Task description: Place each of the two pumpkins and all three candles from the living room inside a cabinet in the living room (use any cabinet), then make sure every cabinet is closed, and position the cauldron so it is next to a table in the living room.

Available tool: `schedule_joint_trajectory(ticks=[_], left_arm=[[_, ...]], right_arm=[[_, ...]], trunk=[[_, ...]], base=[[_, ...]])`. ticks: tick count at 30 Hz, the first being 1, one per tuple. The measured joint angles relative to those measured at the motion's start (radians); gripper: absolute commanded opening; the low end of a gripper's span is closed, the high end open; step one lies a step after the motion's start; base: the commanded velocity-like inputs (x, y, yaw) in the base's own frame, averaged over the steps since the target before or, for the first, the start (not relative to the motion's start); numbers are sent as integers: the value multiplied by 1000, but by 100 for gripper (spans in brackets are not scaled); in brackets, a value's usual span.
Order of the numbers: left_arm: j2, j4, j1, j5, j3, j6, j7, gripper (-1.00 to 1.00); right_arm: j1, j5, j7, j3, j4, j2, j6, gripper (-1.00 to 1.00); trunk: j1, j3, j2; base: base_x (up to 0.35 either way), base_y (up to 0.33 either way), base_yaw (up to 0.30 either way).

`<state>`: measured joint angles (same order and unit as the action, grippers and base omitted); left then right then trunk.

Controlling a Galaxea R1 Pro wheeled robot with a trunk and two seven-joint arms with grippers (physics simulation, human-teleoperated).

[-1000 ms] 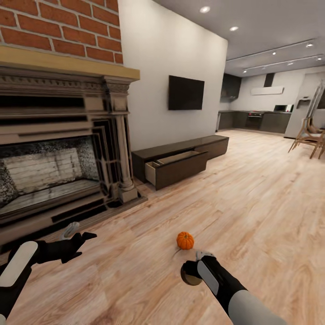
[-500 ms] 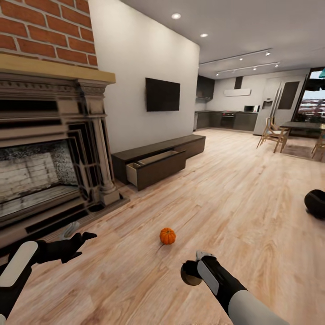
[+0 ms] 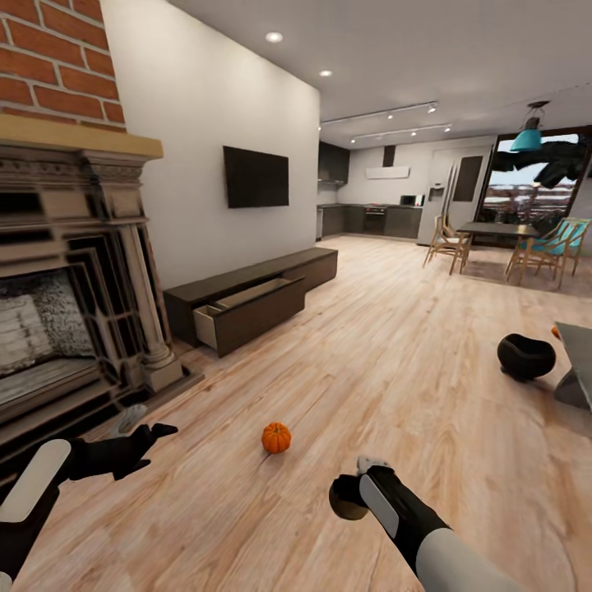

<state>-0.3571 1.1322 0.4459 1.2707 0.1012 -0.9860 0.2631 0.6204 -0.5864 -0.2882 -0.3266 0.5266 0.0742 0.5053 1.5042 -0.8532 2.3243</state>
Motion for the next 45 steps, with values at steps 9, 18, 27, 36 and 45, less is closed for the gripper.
schedule_joint_trajectory(ticks=[9,18,27,36,45], left_arm=[[0,0,0,-1,-2,0,0,100],[1,0,0,0,-3,0,0,100],[1,0,0,-1,-3,0,0,100],[0,0,0,-1,-3,0,0,100],[-2,0,0,-1,-1,0,0,100]], right_arm=[[0,0,0,0,0,0,0,-100],[0,0,0,0,0,0,1,-100],[0,0,0,0,0,-1,0,-100],[0,0,0,0,0,0,0,-100],[0,0,0,0,0,0,-1,-100]], trunk=[[-35,33,-63],[-69,66,-126],[-104,99,-189],[-138,133,-252],[-173,166,-315]], base=[[0,0,-289],[0,0,-289],[0,0,-289],[0,0,-289],[0,0,-280]])
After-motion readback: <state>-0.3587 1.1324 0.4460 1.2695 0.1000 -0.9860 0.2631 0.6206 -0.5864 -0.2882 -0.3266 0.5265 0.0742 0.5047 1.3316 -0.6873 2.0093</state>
